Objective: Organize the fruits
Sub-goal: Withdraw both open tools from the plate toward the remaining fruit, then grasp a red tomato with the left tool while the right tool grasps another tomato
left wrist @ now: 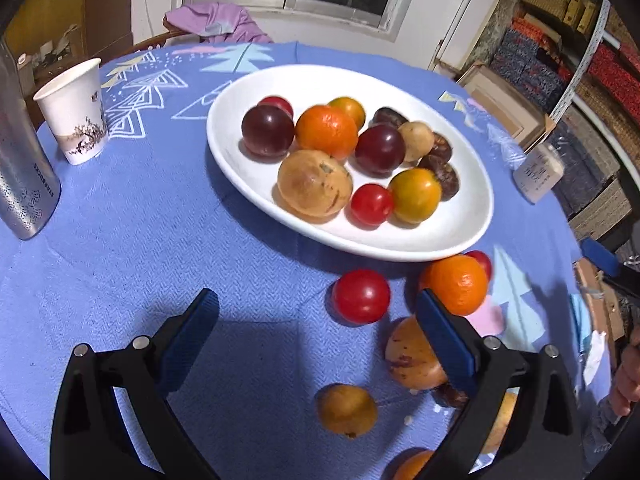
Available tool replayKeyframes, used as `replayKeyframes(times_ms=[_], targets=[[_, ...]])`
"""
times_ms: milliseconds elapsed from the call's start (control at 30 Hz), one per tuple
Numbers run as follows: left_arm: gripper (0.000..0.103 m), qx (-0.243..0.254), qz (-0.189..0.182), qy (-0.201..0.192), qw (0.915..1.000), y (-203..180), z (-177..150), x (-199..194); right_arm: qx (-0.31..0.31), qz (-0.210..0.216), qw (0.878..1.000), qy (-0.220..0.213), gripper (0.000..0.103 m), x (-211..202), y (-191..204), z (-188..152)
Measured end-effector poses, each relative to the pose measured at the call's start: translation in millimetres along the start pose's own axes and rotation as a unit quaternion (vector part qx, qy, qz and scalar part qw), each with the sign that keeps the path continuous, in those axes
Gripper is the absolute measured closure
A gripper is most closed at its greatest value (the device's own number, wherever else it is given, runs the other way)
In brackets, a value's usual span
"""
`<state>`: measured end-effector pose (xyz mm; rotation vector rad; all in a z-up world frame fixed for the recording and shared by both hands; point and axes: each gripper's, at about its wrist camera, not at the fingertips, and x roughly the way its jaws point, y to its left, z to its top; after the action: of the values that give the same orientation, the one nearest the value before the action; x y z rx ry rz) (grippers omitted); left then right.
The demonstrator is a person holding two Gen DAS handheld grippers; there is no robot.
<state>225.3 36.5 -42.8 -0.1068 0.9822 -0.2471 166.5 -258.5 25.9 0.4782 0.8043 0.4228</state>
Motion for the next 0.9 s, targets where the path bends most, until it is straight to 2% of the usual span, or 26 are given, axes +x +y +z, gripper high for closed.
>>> replayKeyframes(times_ms=[100,200,333,433,500,633,833,867,900], targets=[[0.004,-0.001,0.023,0.004,0.9997,4.0,2.5,6.9,0.002,0.002,1.0,0.001,0.014,0.3,-0.6,0.5],[0.004,-0.012,0.014,0.007,0.9998,13.8,1.9,4.3,0.006,0.002,1.0,0.001,0.014,0.4,-2.9,0.8],[0.004,-0.032,0.028,-0.005,0.9991,35.9,-3.2,-13.8,0.011,0.002,1.0,0.001,0.014,0.1,-6.8,1.7],[0.004,-0.074,-0.016,-0.015,0.997,55.1,-5.0,-24.8,0.013,0.005,1.0,0.001,0.014,-0.7,-7.8,2.2],[0.004,-0.083,-0.042,-0.021,0.9954,55.9,-3.7,-27.9,0.011,0.006,1.0,0.001,0.014,-0.8,-7.6,2.1],[0.004,-0.041,-0.027,-0.024,0.9985,36.1,-5.0,-24.5,0.009,0.005,1.0,0.004,0.014,-0.1,-6.8,1.2],[0.005,-0.019,-0.043,-0.018,0.9987,17.7,-14.1,-28.9,0.013,0.005,1.0,0.008,0.014,1.9,-8.4,1.0],[0.008,-0.014,-0.044,-0.02,0.9987,15.0,-15.4,-30.8,0.014,0.005,1.0,0.009,0.014,2.2,-8.6,1.3],[0.016,-0.007,-0.046,-0.02,0.9987,11.4,-16.6,-32.4,0.015,0.006,1.0,0.01,0.014,2.5,-8.7,1.2]])
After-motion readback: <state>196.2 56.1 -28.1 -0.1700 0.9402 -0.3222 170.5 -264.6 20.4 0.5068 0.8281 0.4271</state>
